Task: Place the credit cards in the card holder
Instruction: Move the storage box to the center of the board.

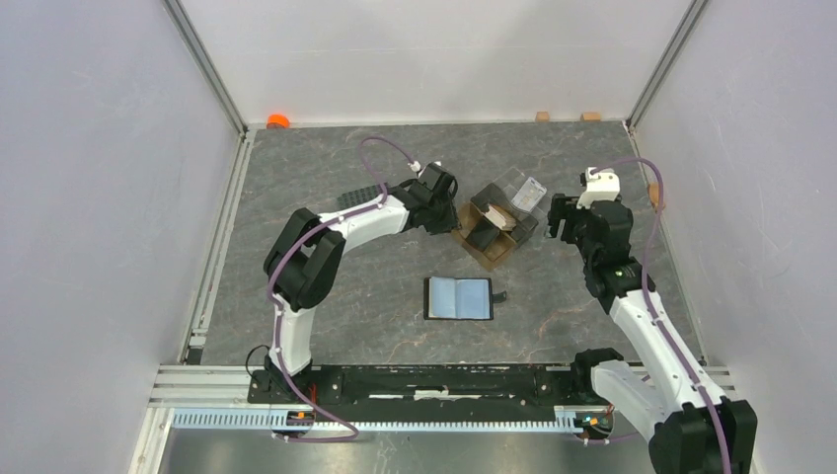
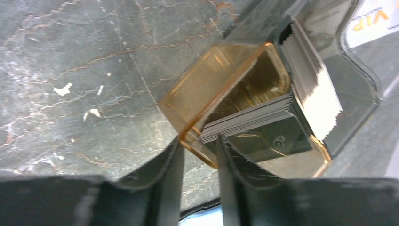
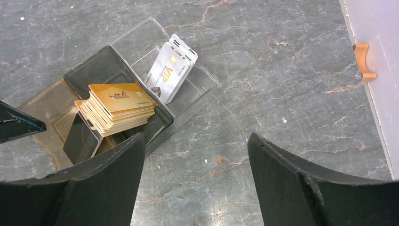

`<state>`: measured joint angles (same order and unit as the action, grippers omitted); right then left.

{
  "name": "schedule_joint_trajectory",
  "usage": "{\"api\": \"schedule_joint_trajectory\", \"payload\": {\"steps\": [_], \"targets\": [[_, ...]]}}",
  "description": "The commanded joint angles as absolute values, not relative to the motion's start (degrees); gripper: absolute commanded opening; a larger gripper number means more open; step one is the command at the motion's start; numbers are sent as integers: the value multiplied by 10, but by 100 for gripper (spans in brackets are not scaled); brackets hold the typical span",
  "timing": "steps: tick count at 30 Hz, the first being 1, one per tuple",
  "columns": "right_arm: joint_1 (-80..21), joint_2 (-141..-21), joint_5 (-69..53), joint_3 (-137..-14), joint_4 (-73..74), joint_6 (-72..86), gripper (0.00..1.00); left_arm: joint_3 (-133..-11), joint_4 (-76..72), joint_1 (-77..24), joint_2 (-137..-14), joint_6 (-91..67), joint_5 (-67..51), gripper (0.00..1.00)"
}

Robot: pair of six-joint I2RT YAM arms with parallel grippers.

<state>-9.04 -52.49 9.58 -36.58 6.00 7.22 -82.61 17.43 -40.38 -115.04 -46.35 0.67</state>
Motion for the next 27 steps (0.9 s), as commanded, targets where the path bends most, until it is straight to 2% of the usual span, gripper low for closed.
{"api": "schedule_joint_trajectory", "payload": {"steps": [1, 11, 15, 17, 22, 23, 25, 27], "targets": [[-90, -493, 101, -348, 42, 95, 84, -877, 227, -404, -1172, -426, 73, 31], [-91, -488, 40, -311, 53, 87, 82, -1028, 327, -364, -1266, -333, 94, 2], [-90, -490, 63, -297, 64, 88, 82, -1048, 312, -335, -1283, -254, 43, 2], [-91, -498, 41, -296, 61, 89, 83, -1065, 312, -323, -1295, -201, 5, 2], [-91, -521, -26, -294, 51, 88, 85, -1112, 347, -317, -1324, -61, -4, 2], [-91, -525, -38, -293, 47, 87, 86, -1120, 353, -314, -1332, -41, -17, 2], [-91, -538, -68, -291, 35, 81, 97, -1136, 362, -306, -1349, -9, -36, 2], [-90, -558, -83, -294, 30, 85, 98, -1153, 370, -300, -1365, 14, -41, 2]]}}
